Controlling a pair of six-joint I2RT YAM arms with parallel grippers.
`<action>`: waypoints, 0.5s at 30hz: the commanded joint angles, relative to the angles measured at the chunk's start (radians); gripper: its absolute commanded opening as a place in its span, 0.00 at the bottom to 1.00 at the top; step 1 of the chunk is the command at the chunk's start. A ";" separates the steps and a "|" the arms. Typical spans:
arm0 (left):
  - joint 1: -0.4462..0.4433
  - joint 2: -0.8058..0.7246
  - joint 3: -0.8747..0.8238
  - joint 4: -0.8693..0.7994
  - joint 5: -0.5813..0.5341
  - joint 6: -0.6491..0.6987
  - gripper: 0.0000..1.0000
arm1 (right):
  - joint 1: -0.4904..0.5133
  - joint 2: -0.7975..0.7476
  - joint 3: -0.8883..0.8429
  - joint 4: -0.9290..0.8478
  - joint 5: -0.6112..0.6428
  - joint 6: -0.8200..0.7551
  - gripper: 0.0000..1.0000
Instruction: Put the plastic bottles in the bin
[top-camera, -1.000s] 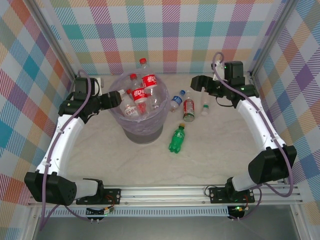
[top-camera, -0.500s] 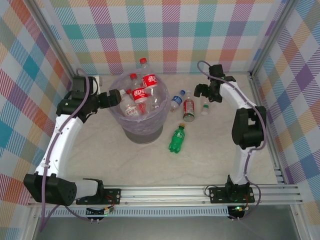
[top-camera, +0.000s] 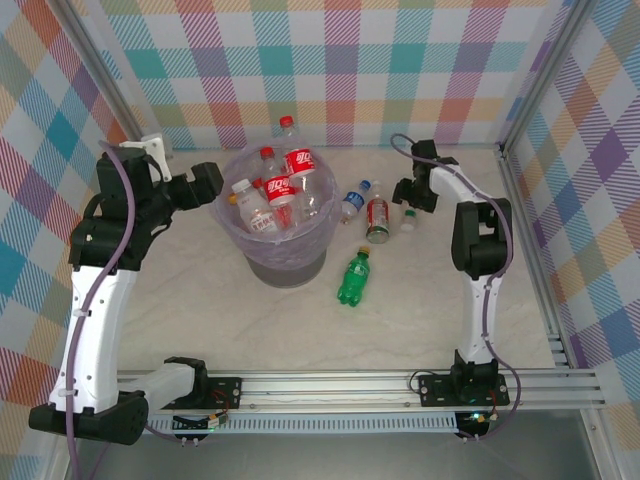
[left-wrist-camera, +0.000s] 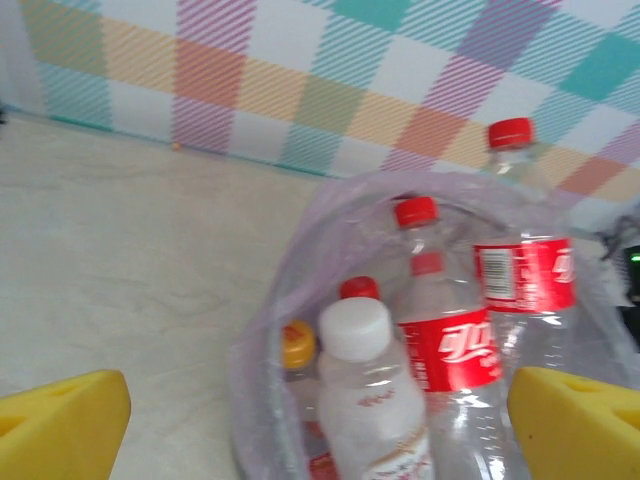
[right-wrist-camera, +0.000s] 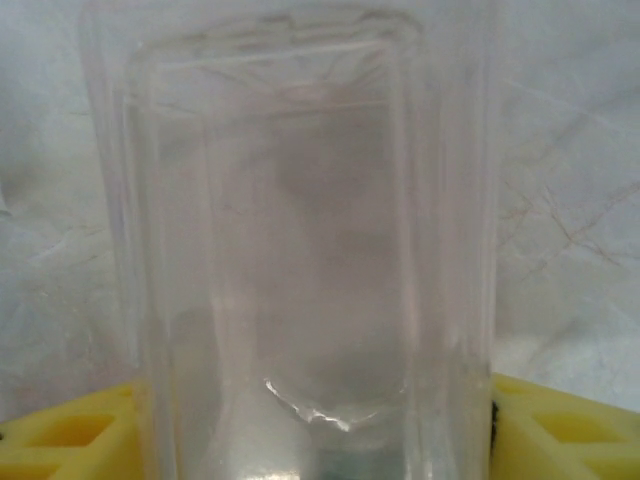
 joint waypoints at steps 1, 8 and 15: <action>0.001 0.009 0.024 0.057 0.158 -0.114 0.95 | -0.038 -0.123 -0.095 0.035 -0.045 -0.014 0.64; -0.091 0.034 0.020 0.121 0.179 -0.202 0.93 | -0.081 -0.454 -0.381 0.113 -0.189 -0.093 0.55; -0.377 0.134 0.043 0.195 0.094 -0.232 0.93 | -0.082 -0.905 -0.655 0.165 -0.451 -0.146 0.54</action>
